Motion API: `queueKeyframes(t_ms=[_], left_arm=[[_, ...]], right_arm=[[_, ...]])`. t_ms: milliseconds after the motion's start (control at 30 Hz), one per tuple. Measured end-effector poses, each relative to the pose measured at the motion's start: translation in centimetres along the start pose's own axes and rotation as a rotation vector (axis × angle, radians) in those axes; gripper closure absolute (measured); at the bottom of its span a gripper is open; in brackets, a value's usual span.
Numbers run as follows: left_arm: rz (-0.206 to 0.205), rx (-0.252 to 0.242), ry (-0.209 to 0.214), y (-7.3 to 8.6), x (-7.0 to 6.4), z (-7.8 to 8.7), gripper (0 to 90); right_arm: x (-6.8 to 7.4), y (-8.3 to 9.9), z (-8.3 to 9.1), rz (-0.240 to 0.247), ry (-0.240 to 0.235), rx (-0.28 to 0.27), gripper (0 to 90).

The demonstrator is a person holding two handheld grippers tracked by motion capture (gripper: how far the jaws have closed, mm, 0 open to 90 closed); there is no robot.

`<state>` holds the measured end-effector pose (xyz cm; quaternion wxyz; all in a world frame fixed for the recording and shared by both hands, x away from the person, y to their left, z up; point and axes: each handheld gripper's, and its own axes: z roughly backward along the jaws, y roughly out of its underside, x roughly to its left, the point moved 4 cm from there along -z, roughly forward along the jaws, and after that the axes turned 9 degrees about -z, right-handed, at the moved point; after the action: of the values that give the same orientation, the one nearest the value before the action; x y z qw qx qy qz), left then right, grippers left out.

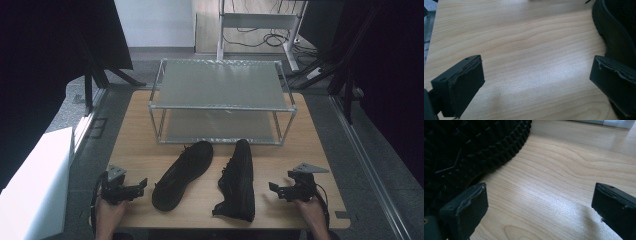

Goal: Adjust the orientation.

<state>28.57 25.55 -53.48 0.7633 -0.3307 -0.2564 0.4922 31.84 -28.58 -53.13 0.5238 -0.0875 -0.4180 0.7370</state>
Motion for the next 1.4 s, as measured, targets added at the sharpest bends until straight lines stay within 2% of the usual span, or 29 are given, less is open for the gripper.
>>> queueKeyframes(t_ms=[100, 233, 633, 967, 1133, 1267, 1300, 1333, 1400], left_arm=[[0.006, 0.012, -0.004, 0.0, 0.1, -0.1, 0.0], [-0.021, 0.038, -0.029, -0.1, -0.1, -0.1, 0.0], [-0.05, 0.083, -0.026, -0.1, -0.8, -0.5, 0.0], [-0.079, 0.105, 0.005, -0.1, -1.5, -1.0, 0.0], [-0.102, 0.106, 0.041, -0.3, -2.2, -1.1, 0.0], [-0.115, 0.11, 0.028, -0.4, -2.4, -1.0, 1.1], [-0.114, 0.113, 0.047, -0.3, -2.6, -1.0, 1.0], [-0.114, 0.113, 0.047, -0.3, -2.6, -1.0, 1.0], [-0.133, 0.122, 0.084, -0.4, -3.5, -1.0, 0.8]], right_arm=[[0.0, 0.0, -0.1, -0.002, -0.001, 0.0, 1.0], [-0.1, 0.0, -0.1, 0.0, -0.003, 0.003, 1.1], [0.1, -0.2, 0.1, 0.012, 0.009, -0.024, 1.3], [0.2, -0.2, 0.0, 0.021, 0.012, -0.023, 1.4], [0.3, -0.2, 0.0, 0.021, 0.009, -0.024, 1.4], [0.2, -0.2, 0.0, 0.018, 0.007, -0.024, 1.4], [0.2, -0.3, 0.0, 0.018, 0.006, -0.024, 1.5], [0.2, -0.3, 0.0, 0.017, 0.006, -0.025, 1.4], [0.2, -0.3, 0.0, 0.016, 0.005, -0.024, 1.5]])
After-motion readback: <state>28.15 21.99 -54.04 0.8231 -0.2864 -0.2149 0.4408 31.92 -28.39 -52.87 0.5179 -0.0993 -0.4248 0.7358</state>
